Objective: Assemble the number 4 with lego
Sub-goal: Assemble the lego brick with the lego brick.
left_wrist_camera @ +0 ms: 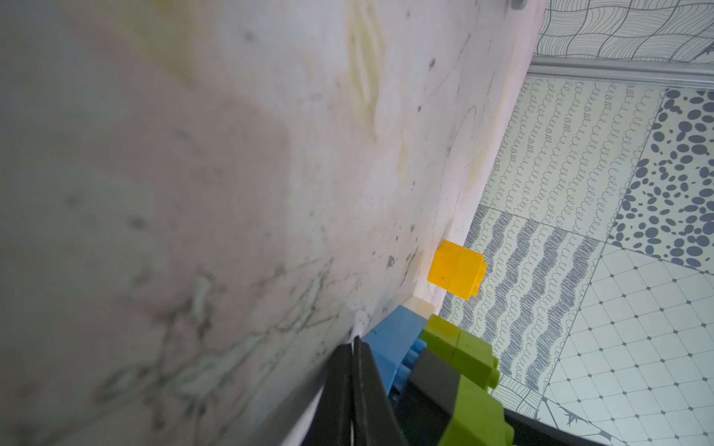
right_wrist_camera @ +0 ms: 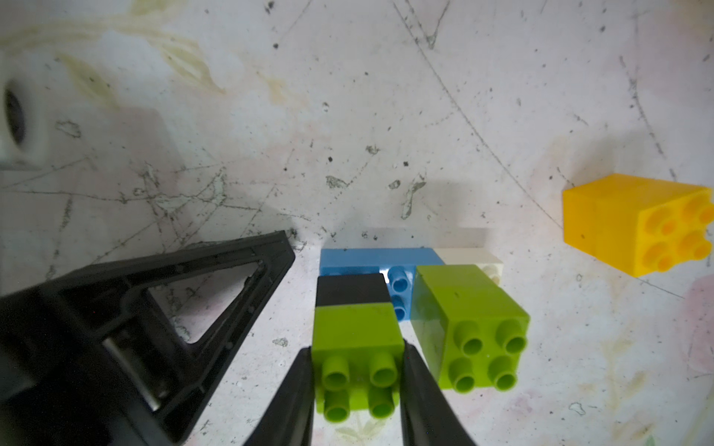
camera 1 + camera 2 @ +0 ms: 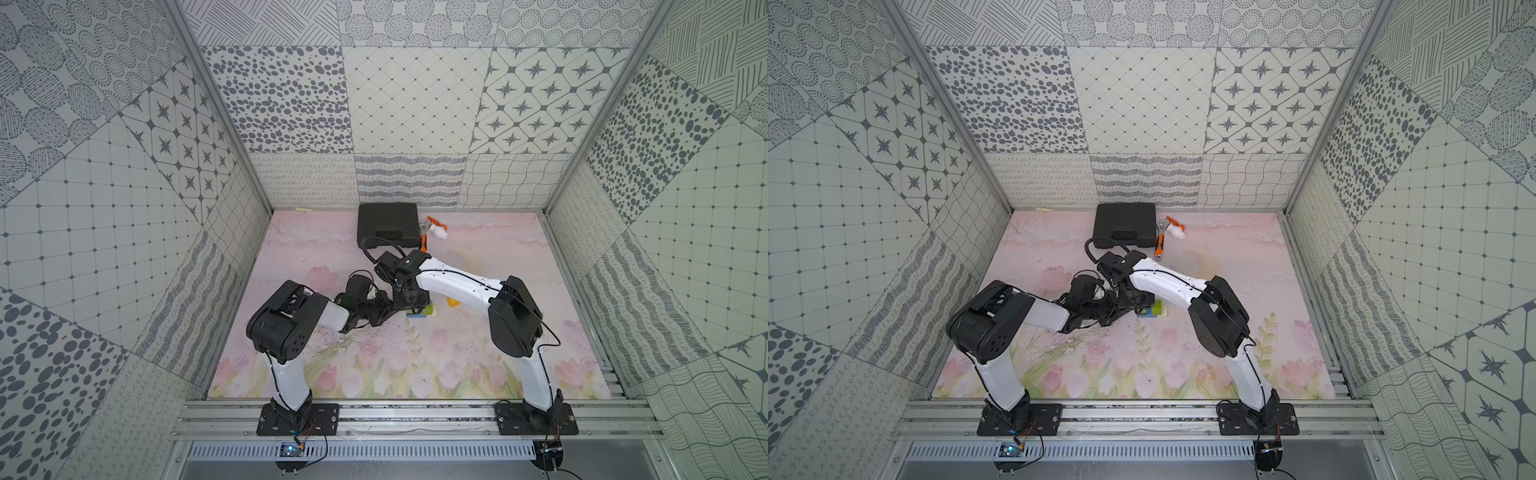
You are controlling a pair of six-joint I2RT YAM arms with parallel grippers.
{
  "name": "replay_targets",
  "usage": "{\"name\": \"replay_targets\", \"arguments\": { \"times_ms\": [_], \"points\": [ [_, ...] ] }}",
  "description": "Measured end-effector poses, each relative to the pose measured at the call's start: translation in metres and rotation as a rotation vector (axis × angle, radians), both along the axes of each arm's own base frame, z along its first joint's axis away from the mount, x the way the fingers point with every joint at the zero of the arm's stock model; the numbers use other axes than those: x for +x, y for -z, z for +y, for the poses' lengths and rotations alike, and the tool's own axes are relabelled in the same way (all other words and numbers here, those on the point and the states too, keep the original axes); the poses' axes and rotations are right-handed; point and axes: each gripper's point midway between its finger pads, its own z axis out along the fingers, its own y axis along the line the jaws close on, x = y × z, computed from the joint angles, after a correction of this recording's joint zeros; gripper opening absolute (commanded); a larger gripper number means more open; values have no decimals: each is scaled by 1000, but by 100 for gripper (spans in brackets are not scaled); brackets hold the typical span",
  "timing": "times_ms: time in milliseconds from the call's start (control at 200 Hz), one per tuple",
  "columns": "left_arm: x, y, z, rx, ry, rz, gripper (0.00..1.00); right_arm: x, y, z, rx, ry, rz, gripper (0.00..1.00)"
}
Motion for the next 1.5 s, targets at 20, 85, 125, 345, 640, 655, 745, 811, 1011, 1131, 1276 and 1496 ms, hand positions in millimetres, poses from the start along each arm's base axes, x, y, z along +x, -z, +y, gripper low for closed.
{"name": "replay_targets", "arguments": {
  "times_ms": [20,85,125,345,640,655,745,811,1011,1131,1276,1496],
  "points": [
    [0,0,0,0,0,0,6,0,0,0,2,0,-2,3],
    [0,0,0,0,0,0,6,-1,1,0,9,1,-7,2],
    [0,0,0,0,1,1,6,-1,2,0,11,2,-8,2],
    [0,0,0,-1,1,0,6,2,8,0,7,2,-24,0],
    [0,0,0,0,4,-2,6,2,5,0,28,1,-51,12],
    [0,0,0,0,4,-2,6,3,5,1,29,1,-51,15],
    [0,0,0,0,4,-2,6,3,3,1,33,0,-55,27],
    [0,0,-1,0,5,-3,6,4,2,1,32,-3,-58,33],
    [0,0,-1,0,6,-4,6,4,-11,-2,16,-16,-45,60],
    [0,0,-1,0,6,-4,6,9,-23,4,32,-35,-65,76],
    [-1,-1,0,7,3,3,6,11,-33,3,35,-51,-84,81],
    [-32,-5,9,92,6,77,8,30,-84,-49,121,-11,-187,81]
  ]
}}
